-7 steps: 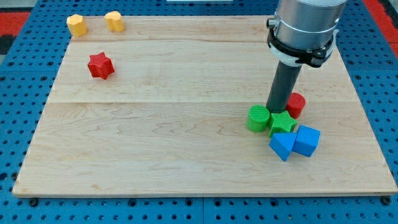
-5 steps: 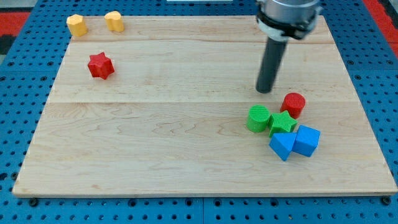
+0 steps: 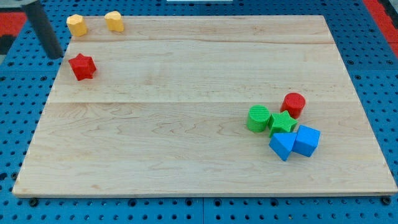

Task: Move the red star to the left of the green circle

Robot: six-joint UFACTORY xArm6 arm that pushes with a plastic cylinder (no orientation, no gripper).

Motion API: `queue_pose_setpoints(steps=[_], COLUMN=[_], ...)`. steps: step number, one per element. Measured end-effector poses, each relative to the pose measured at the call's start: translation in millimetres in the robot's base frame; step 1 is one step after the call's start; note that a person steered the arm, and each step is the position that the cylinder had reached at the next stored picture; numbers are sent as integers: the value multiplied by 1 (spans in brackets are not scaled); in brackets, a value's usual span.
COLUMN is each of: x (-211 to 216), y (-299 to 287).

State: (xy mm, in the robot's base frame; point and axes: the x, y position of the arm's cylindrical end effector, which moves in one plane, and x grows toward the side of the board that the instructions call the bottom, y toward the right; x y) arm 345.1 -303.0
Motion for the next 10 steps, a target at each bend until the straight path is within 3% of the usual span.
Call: queue_pose_setpoints(steps=[1, 2, 3, 4, 5, 6, 8, 10], x=[29, 20, 0, -23, -8, 37, -18, -13], y=[54, 79, 35, 77, 162, 193, 127, 43])
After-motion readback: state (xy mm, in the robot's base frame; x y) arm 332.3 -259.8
